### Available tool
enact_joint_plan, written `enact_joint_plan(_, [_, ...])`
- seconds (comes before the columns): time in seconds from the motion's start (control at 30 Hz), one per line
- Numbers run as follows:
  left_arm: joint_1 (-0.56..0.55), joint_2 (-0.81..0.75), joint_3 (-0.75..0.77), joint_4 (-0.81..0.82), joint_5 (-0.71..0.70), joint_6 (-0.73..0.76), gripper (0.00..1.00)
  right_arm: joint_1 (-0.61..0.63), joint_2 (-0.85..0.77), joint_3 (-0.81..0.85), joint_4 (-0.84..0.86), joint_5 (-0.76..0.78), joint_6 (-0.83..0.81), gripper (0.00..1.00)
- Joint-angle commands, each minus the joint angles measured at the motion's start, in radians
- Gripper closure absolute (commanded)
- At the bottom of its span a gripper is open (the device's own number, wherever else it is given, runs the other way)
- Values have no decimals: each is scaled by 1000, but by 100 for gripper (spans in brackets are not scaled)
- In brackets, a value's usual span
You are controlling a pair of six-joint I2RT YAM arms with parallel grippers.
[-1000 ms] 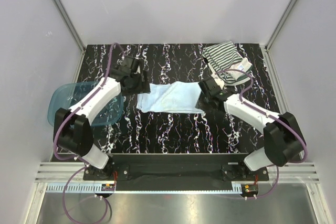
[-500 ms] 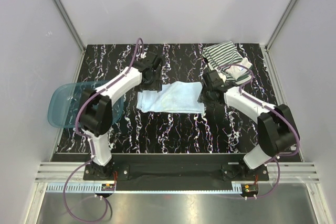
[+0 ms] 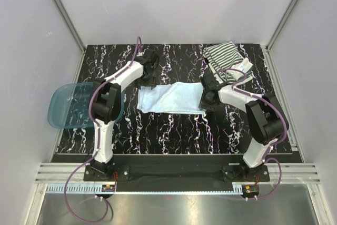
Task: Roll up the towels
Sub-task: Fold the towel
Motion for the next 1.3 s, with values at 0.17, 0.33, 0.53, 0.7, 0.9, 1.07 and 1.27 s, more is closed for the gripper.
enact_joint_plan(0.17, [27,72,71,70,49,45,71,-7,4,-11,42,-28,-23,75])
enact_joint_plan(0.33, [41,103,99,77,72,45,100,-5,-7,-59,52,-32,-14,76])
enact_joint_plan(0.53, [61,84,103,81,50,52,100,-5,-35,-120,55,-26,-1,78])
enact_joint_plan(0.7, [87,75,108,79,47,53,100,-5,-55,-140,43,-26,5,80])
enact_joint_plan(0.9, [88,80,109,82,64,55,86,-5,-61,-146,37,-57,20,79])
enact_joint_plan(1.07, [82,54,96,99,81,61,36,-7,-88,-143,29,-75,26,53])
enact_joint_plan(1.27, [74,29,206,21,60,29,19,-5,-147,-62,-20,-65,8,32])
